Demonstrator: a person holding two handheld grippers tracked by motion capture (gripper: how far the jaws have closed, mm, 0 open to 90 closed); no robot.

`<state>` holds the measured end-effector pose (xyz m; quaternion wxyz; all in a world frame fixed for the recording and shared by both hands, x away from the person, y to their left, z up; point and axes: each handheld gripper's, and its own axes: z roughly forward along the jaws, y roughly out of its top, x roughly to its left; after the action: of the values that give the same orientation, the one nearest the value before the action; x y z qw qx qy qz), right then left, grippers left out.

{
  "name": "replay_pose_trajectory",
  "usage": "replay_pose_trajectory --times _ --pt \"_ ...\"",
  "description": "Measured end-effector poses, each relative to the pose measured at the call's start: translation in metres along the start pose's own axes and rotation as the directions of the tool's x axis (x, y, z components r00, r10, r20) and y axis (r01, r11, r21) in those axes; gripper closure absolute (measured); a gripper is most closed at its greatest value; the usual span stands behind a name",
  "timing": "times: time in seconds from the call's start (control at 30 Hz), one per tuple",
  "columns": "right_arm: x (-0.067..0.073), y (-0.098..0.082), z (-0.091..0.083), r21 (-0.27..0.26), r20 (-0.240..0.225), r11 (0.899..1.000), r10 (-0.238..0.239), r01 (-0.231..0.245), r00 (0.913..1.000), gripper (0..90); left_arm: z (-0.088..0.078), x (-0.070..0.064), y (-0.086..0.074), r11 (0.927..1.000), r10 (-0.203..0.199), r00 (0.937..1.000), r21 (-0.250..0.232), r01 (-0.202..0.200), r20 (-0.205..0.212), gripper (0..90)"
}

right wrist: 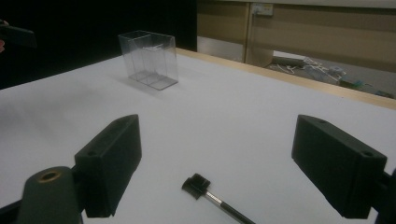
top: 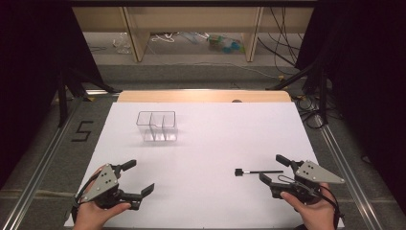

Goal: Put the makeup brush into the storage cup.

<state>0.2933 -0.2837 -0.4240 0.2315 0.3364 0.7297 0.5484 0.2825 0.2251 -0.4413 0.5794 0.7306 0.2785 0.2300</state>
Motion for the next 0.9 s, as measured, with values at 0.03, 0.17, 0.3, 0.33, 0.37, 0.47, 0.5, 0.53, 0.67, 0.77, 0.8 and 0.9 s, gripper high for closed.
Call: replay_pose_trajectory --times 0.03,0.17,0.3,0.33,0.37,0.47,0.5,0.53,0.67,0.77,0.8,0.9 --pt "0.0 0.0 0.0 -0.011 0.007 1.0 0.003 -0.003 1.0 17.2 0.0 0.0 0.0 1.0 -0.001 1.0 0.001 0.001 -0.001 3.6" --pt "-0.001 -0.001 0.002 -0.036 -0.021 0.999 0.017 -0.018 0.9996 17.3 -0.001 0.001 0.0 1.0 0.004 1.0 0.006 -0.004 -0.002 3.8" --pt "0.0 0.0 0.002 -0.023 -0.016 0.999 0.032 -0.032 0.9994 17.3 0.0 0.0 -0.001 1.0 -0.009 0.9999 -0.003 0.009 0.008 3.8" --pt "-0.002 0.001 0.003 -0.028 -0.006 0.999 0.019 -0.019 0.9998 17.4 0.0 0.001 -0.001 1.0 0.002 1.0 -0.003 -0.002 0.009 3.9" --pt "-0.002 0.001 0.003 -0.028 -0.006 0.999 0.019 -0.019 0.9998 17.4 0.0 0.001 -0.001 1.0 0.002 1.0 -0.003 -0.002 0.009 3.9" --pt "-0.006 0.002 0.005 -0.006 0.009 1.0 0.025 -0.025 0.9997 17.6 -0.001 0.0 -0.001 0.9999 -0.004 1.0 0.01 0.004 0.003 4.0" --pt "-0.008 0.001 0.006 -0.002 0.015 1.0 0.024 -0.024 0.9996 17.7 -0.001 0.0 -0.001 0.9999 -0.005 1.0 0.009 0.005 0.005 4.0" --pt "-0.009 0.001 0.007 -0.007 0.006 0.999 0.037 -0.037 0.9993 17.7 0.0 0.0 -0.001 0.9999 -0.011 0.9999 0.009 0.011 0.006 4.0" --pt "-0.015 0.004 0.013 -0.033 0.025 0.999 0.008 -0.007 0.9997 18.5 0.001 -0.001 -0.001 0.9998 -0.012 0.9998 0.013 0.012 0.013 4.0" --pt "-0.018 0.008 0.018 -0.023 0.028 1.0 0.007 -0.006 0.9996 18.9 0.0 0.0 -0.001 0.9999 -0.004 0.9999 0.014 0.004 0.014 4.0" --pt "-0.019 0.008 0.02 -0.031 0.028 0.999 0.009 -0.008 0.9996 18.9 0.0 0.0 -0.001 0.9999 -0.006 0.9999 0.014 0.006 0.012 4.0" --pt "-0.022 0.009 0.028 -0.017 0.023 1.0 0.007 -0.006 0.9997 18.9 0.0 0.0 -0.001 0.9999 -0.003 0.9999 0.012 0.003 0.014 4.0"
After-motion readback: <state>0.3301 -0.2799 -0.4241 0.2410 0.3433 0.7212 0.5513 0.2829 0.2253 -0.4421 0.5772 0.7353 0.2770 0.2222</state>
